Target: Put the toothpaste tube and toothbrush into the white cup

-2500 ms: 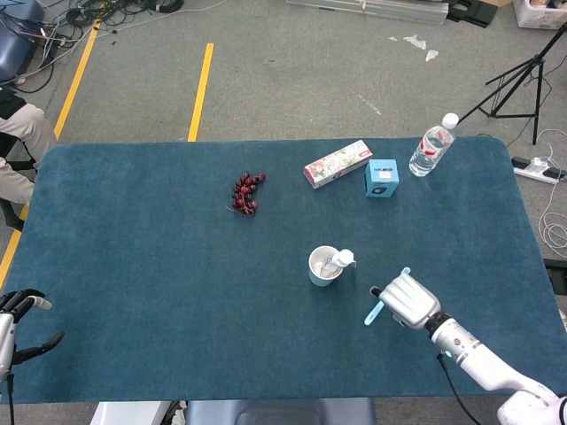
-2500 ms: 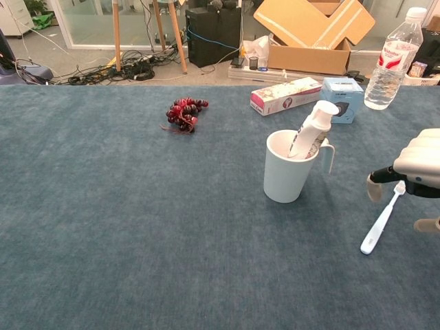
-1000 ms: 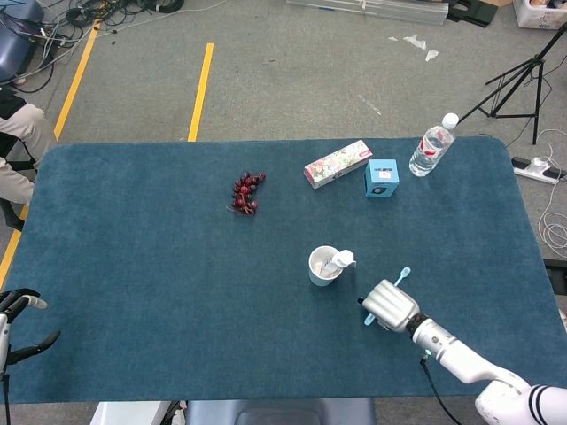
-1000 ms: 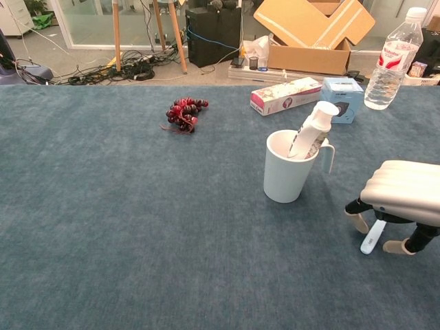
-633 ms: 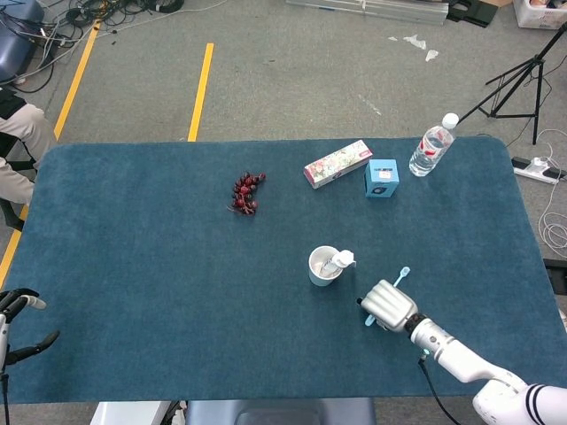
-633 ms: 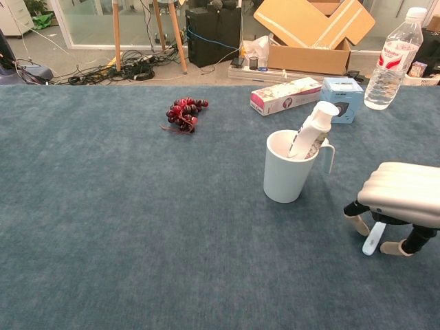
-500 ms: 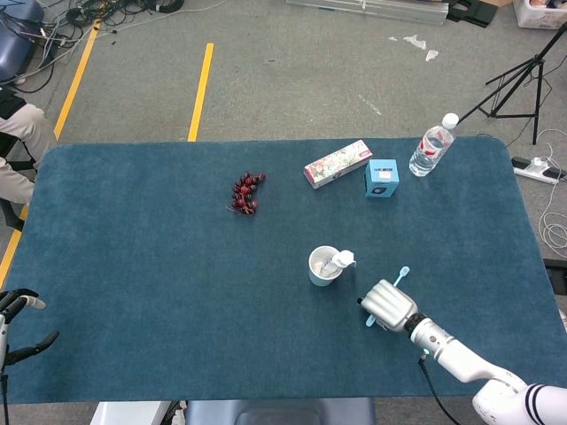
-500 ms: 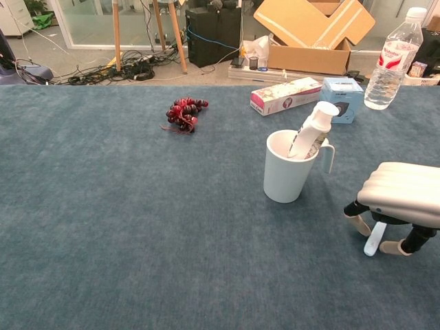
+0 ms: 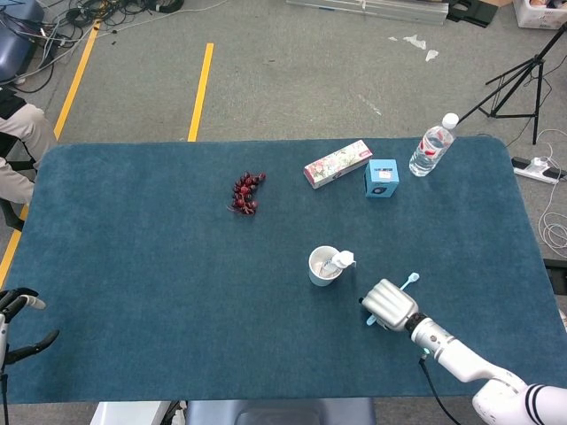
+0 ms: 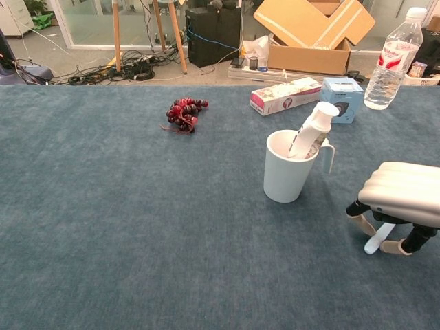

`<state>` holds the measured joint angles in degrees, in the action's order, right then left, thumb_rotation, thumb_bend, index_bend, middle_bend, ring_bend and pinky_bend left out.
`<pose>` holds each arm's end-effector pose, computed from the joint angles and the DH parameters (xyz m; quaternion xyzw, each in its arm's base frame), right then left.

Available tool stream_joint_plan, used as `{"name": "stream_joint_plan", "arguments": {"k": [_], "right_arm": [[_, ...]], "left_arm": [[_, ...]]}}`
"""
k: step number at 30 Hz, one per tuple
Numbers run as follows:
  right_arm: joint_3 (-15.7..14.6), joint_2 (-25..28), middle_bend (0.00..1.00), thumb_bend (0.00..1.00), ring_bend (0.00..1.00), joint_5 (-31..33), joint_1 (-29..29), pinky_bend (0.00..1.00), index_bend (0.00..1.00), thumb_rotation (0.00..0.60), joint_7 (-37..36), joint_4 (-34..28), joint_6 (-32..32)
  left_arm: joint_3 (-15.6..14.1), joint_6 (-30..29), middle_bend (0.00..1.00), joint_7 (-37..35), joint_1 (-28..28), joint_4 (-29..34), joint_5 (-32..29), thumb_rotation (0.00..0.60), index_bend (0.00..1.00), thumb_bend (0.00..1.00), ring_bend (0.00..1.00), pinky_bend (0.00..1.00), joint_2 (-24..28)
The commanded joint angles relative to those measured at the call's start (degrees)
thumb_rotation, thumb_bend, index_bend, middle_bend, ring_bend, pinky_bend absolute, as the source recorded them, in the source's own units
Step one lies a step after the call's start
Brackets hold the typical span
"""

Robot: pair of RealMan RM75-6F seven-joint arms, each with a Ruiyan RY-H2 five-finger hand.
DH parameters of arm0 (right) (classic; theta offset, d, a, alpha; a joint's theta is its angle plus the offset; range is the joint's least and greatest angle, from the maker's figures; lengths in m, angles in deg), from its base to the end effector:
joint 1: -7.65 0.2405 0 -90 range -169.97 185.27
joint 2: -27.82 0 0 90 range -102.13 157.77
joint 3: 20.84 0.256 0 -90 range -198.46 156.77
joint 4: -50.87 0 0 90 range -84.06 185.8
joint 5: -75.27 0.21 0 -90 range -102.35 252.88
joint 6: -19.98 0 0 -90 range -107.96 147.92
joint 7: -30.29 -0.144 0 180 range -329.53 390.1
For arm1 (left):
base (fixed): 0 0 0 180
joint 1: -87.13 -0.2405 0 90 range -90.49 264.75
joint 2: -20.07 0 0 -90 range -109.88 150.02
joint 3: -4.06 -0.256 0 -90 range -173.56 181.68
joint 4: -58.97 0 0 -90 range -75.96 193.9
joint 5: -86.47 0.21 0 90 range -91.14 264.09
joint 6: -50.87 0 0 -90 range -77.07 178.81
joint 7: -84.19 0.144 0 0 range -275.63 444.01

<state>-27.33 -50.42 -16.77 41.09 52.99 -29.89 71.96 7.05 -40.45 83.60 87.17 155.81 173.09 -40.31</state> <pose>-0.2535 -0.2624 0.0017 0.8965 -0.1748 0.1907 0.3598 -0.3064 0.1545 0.1865 -0.5561 -0.3822 -0.4064 0.6161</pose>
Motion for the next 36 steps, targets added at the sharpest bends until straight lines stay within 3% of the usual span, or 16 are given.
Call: {"name": "stream_joint_plan", "arguments": {"k": [1, 28, 36], "right_arm": [[0.0, 0.3, 1.0, 0.26, 1.0, -0.2, -0.1, 1.0, 0.64, 0.6, -0.2, -0.3, 0.5], [1.6, 6.1, 1.0, 0.27, 1.0, -2.4, -1.5, 1.0, 0.64, 0.6, -0.6, -8.2, 6.4], [1.8, 9.2, 1.0, 0.27, 1.0, -3.6, -2.0, 1.0, 0.64, 0.6, -3.6, -12.7, 8.6]], "left_arm": [[0.0, 0.0, 0.36, 0.0, -0.1, 0.0, 0.0, 0.6, 0.47, 0.03, 0.31, 0.38, 0.0], [-0.2, 0.1, 0.37, 0.4, -0.1, 0.0, 0.0, 0.6, 0.47, 0.03, 0.31, 0.38, -0.1], [-0.2, 0.0, 0.37, 0.4, -0.1, -0.1, 0.0, 0.6, 0.47, 0.03, 0.31, 0.38, -0.2]]}}
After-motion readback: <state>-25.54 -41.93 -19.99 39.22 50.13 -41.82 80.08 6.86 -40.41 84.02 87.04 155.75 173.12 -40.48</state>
